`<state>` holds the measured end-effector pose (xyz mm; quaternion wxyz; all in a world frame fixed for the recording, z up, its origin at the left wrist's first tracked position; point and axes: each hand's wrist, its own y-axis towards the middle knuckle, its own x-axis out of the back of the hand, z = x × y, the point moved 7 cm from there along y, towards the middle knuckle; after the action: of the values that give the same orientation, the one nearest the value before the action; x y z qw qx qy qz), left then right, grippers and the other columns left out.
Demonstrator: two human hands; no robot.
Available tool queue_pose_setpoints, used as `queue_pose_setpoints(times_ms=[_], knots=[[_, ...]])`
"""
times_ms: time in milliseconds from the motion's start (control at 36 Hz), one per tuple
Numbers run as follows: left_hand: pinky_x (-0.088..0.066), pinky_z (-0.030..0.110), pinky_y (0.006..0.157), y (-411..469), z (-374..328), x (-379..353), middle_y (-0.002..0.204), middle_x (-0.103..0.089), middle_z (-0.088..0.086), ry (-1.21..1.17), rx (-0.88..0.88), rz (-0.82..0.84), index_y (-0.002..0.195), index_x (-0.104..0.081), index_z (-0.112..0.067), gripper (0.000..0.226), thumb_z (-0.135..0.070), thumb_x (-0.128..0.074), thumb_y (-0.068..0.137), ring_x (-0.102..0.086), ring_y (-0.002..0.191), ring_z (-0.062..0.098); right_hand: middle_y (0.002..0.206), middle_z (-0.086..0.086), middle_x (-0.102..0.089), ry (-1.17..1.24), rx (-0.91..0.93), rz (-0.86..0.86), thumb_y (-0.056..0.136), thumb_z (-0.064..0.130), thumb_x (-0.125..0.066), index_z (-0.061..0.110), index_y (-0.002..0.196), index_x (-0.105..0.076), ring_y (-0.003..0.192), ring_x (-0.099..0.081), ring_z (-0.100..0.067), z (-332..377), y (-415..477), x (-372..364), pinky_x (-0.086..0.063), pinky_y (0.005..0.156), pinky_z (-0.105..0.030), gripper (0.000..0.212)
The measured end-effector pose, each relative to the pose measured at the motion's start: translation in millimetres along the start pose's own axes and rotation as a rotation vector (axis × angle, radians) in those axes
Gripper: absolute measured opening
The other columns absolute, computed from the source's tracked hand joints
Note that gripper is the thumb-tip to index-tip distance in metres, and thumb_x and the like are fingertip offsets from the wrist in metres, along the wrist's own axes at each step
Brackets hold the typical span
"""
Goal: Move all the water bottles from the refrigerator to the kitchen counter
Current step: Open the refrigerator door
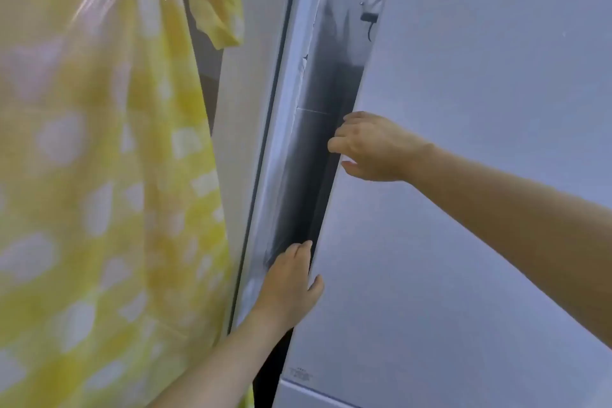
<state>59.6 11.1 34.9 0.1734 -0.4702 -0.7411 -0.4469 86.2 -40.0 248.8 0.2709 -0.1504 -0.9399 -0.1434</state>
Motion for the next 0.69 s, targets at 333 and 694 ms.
queue_pose_setpoints(times_ms=[333,694], knots=[[-0.045,0.013,0.076,15,-2,-22,0.118,-0.05,-0.005,-0.213,-0.015,0.05,0.133,-0.034,-0.02,0.056,-0.025,-0.062,0.085,-0.055,0.095,0.007,0.117,-0.003,-0.061,-0.064,0.005,-0.047,0.095,0.028,-0.04,0.014,0.119,-0.059,0.118,-0.049,-0.022,4,-2,-12,-0.004,0.118,-0.03,0.034],[-0.038,0.009,0.063,-7,-11,-11,0.108,-0.046,-0.005,-0.114,-0.015,0.04,0.115,-0.041,-0.016,0.035,-0.023,-0.061,0.088,-0.05,0.086,0.008,0.113,-0.006,-0.059,-0.043,0.001,-0.12,0.096,0.026,-0.038,0.011,0.11,-0.067,0.116,-0.048,-0.024,22,-24,10,0.004,0.117,-0.034,0.035]])
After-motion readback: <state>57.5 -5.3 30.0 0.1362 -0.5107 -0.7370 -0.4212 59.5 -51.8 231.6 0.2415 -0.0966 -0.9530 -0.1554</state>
